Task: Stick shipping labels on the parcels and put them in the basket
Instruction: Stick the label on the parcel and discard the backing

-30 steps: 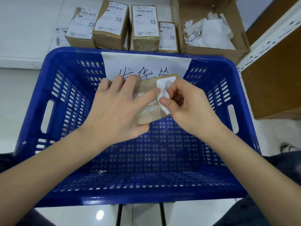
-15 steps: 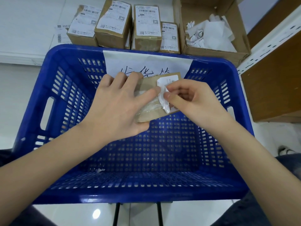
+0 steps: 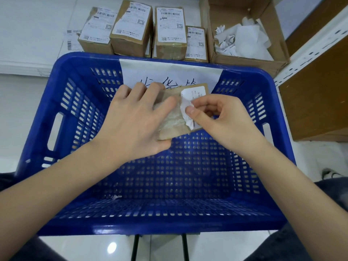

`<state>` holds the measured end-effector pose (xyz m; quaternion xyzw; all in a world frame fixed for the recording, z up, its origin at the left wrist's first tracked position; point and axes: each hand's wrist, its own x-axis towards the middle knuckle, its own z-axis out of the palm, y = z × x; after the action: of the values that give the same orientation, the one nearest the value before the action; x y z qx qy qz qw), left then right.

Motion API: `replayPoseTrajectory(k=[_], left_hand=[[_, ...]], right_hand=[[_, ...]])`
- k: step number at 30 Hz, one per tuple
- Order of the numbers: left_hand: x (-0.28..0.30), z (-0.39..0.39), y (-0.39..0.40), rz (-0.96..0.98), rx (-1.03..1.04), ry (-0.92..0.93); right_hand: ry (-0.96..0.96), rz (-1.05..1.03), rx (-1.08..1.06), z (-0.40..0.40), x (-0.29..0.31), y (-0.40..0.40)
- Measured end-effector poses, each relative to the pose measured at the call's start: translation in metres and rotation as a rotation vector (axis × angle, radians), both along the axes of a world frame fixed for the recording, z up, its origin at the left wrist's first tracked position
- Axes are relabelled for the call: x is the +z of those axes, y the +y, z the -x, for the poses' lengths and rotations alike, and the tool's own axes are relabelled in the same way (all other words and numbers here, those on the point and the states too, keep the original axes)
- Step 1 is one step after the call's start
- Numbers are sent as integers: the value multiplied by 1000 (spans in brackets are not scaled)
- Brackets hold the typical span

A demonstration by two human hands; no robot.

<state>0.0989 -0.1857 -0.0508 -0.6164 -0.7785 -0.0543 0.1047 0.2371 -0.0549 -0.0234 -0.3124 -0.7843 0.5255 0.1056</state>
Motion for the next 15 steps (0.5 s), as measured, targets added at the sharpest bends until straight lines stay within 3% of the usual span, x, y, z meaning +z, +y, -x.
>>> replayPoseTrajectory(k=[7,15], left_hand=[[-3,-3,1,32,31,-25],[-8,-6,-3,242,54,54]], right_hand=[[-44,-61,-8,1,-5,-3],[-39,136,-58,6,-11,-24]])
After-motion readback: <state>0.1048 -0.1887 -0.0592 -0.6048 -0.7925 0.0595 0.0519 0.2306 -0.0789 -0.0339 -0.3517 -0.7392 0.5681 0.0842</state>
